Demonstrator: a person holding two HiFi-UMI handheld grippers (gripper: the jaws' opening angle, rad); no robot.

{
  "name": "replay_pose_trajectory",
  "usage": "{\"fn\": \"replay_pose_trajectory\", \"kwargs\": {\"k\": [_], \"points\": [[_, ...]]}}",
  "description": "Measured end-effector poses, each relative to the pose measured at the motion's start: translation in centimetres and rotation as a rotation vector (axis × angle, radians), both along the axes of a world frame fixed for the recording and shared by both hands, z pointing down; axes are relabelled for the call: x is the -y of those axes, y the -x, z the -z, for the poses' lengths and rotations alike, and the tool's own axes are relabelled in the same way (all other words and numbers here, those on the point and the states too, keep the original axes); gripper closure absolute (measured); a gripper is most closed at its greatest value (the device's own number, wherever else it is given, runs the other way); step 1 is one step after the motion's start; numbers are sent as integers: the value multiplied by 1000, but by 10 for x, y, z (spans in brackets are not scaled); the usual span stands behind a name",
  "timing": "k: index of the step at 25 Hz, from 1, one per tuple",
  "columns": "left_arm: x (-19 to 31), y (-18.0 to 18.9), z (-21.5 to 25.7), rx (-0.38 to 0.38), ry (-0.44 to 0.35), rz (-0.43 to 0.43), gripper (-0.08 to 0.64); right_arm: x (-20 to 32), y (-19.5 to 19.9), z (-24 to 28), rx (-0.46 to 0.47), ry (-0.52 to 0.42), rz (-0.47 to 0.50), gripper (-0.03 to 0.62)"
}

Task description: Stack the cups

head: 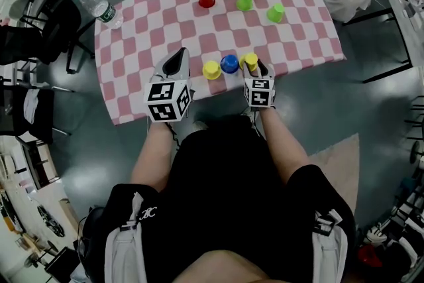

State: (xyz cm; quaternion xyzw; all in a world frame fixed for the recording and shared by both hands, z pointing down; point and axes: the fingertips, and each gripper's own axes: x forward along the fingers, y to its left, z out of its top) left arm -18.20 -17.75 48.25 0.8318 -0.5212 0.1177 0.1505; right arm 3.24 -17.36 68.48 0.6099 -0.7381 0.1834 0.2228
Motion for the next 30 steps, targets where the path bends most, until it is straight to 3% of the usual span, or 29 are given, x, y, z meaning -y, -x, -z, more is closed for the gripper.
{"fn": "replay_pose_trajectory", "kwargs": {"k": [5, 7, 11, 16, 19, 22, 30], "points": [[0, 0, 5, -8, -11, -6, 545, -1, -1, -2, 64, 60, -28, 366], [0, 0, 6, -12, -14, -12, 545, -1, -2, 9, 94, 39, -50, 342], [0, -6, 9, -22, -23, -29, 545, 8, -4, 53, 138, -66, -83, 341], [1, -18, 18, -29, -47, -72, 545, 25, -9, 134, 174, -268, -116, 346], [6, -23, 28, -29, -69, -92, 545, 27, -12, 187, 155, -400, -138, 410], [14, -33, 40, -27, -102, -109, 545, 26, -20, 232, 135, -516, -174, 579], [30, -69, 69, -41, -166, -141, 545, 32, -45, 283, 145, -625, -181, 591]]}}
